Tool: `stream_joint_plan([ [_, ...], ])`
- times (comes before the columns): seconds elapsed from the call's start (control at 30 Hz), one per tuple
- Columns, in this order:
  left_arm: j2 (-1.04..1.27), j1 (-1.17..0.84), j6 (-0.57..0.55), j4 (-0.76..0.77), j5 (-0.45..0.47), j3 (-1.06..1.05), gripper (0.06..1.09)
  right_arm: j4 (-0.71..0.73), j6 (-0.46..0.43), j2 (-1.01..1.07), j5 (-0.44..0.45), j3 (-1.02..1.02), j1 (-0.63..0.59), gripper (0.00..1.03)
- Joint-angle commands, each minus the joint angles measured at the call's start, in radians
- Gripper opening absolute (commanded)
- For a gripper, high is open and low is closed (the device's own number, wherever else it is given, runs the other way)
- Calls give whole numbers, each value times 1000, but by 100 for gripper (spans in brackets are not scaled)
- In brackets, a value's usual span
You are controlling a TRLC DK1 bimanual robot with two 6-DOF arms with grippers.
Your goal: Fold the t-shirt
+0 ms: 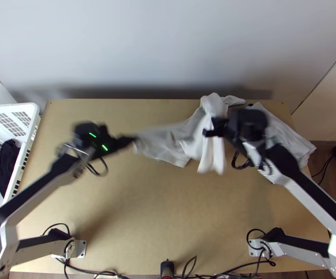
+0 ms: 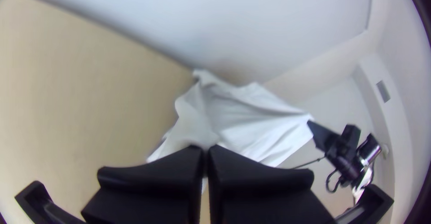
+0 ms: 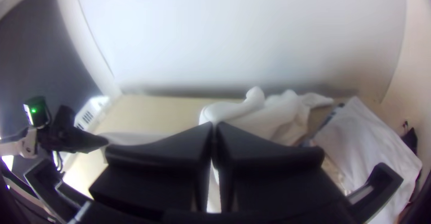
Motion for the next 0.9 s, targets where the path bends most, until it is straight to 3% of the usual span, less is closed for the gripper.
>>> stream_joint_plan([
  [0.0,-159,195,-53,-64,-2,336,9,74,72,-112,-133,204,-7,3],
  [0.4,-327,284,-52,-290,-13,711,9,-61,58,-158,-162,619,22,3],
  [0.67,-370,296,-81,-512,16,975,9,-236,58,-207,-284,887,67,3],
  [0.77,-389,299,-85,-545,22,973,9,-259,61,-204,-310,941,79,3],
  [0.87,-396,328,-84,-545,21,879,9,-239,58,-178,-307,867,64,3],
])
